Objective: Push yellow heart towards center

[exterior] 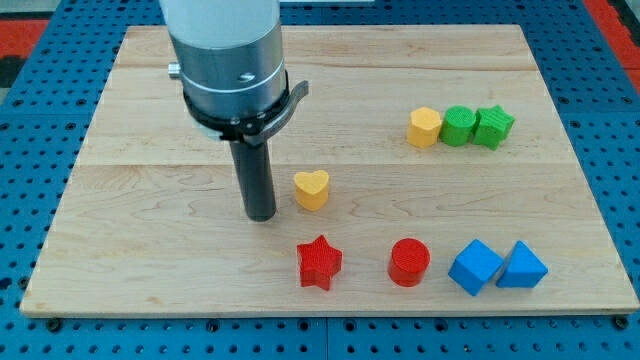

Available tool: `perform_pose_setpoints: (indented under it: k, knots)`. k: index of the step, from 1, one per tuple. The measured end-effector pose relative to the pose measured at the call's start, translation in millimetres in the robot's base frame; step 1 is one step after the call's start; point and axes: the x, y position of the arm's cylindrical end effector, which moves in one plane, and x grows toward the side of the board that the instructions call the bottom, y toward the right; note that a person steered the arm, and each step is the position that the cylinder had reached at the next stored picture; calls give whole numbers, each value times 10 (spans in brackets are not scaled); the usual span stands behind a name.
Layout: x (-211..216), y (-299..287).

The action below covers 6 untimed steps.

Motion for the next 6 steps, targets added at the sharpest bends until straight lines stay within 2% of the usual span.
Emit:
perform_pose_setpoints:
  k: [1, 3, 6]
  knots:
    - [220, 85]
    - [-271, 484]
    - [-392, 1531]
